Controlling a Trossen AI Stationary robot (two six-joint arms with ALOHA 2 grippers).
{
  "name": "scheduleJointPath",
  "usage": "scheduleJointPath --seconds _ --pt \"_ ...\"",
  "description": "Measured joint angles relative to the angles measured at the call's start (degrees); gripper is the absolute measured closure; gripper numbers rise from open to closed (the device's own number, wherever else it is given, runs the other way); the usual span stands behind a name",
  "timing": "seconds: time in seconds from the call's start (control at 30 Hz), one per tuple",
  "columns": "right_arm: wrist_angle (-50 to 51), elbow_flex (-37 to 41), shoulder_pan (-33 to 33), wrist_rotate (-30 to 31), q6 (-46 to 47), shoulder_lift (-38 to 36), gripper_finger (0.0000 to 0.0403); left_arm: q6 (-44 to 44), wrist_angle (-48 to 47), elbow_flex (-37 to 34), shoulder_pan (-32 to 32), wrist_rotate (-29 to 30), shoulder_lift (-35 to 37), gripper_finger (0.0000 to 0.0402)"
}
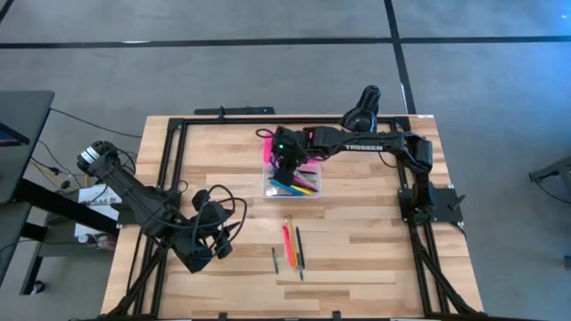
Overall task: Pick & place school supplies into a supply box
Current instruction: Put the blue scissors into the pink supply box
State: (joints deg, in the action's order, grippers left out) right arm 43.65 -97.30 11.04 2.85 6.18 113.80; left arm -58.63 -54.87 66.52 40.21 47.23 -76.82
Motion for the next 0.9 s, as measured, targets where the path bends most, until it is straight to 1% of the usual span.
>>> scheduleJointPath --seconds 0.27,0.5,0.63,0.77,0.9 --pt "0.0 0.0 0.3 -1.1 -3.5 3.7 0.0326 -0.9 -0.1 0.0 -0.6 0.0 0.0 0.0237" --pt "0.1 0.0 0.1 -1.4 -6.3 3.6 0.0324 -2.0 -0.2 0.0 -0.6 -0.3 0.0 0.0237" --pt "0.2 0.0 0.1 -1.9 -6.4 3.6 0.0314 -2.5 -0.3 0.0 -1.1 -0.3 0.0 0.0237" --pt "0.0 0.0 -0.4 -5.2 -8.6 3.6 0.0299 -3.4 -0.2 0.0 -1.3 -0.3 0.0 0.0237" --pt "0.0 0.0 -1.0 -5.7 -9.7 3.6 0.0287 -4.2 -0.2 0.0 -1.3 -0.3 0.0 0.0237"
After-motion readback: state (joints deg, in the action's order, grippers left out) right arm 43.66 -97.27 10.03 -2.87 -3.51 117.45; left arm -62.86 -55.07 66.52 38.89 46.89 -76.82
